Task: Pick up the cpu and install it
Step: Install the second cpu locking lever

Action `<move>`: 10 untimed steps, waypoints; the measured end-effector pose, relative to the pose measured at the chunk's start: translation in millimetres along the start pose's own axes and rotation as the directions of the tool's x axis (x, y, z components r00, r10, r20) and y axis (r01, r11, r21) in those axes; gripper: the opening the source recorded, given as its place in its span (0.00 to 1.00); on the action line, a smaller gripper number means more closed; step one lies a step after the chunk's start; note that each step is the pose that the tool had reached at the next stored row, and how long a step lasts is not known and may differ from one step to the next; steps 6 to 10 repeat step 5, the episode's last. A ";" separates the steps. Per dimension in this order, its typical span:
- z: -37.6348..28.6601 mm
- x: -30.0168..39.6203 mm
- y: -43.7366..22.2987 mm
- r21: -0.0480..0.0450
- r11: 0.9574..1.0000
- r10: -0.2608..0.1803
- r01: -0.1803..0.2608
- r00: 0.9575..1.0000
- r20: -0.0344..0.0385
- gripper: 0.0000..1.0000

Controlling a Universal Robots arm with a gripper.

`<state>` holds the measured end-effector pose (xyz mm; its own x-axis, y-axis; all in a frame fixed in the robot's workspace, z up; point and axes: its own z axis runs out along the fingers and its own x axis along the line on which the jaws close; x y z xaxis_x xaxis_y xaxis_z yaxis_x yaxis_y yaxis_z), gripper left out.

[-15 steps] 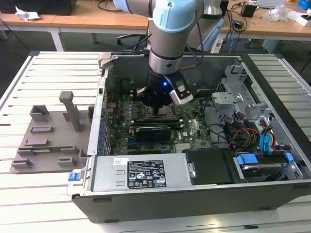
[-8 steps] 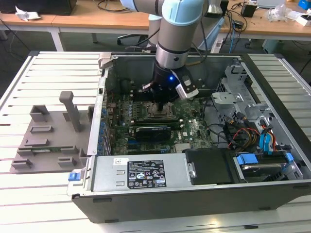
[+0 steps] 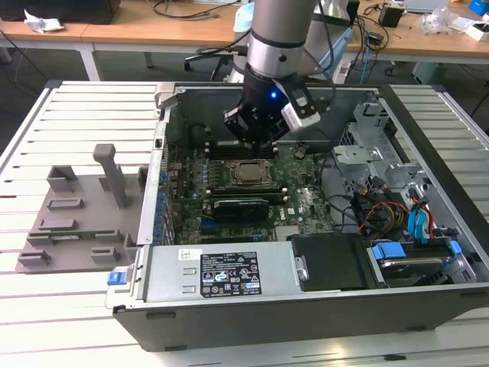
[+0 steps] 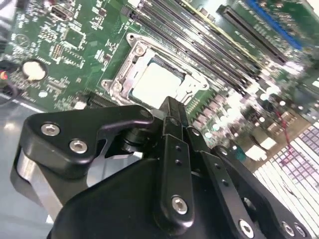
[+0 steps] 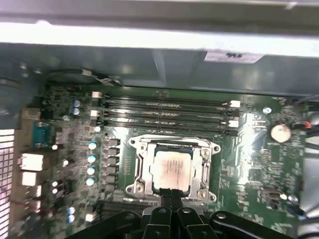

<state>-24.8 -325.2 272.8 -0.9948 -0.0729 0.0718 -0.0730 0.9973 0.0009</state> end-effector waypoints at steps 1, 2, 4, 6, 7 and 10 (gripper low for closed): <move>-6.4 0.5 0.0 0.001 1.000 0.000 0.000 1.000 0.000 0.11; -10.0 0.7 0.0 0.001 1.000 0.000 0.000 1.000 0.000 0.11; -10.3 0.7 0.0 0.000 1.000 0.000 0.000 1.000 0.000 0.11; -10.3 0.8 0.0 0.000 1.000 0.000 0.000 1.000 0.000 0.11; -10.3 0.8 0.0 0.000 1.000 0.000 0.000 1.000 0.000 0.11; -10.3 0.8 0.0 0.000 1.000 0.000 0.000 1.000 0.000 0.11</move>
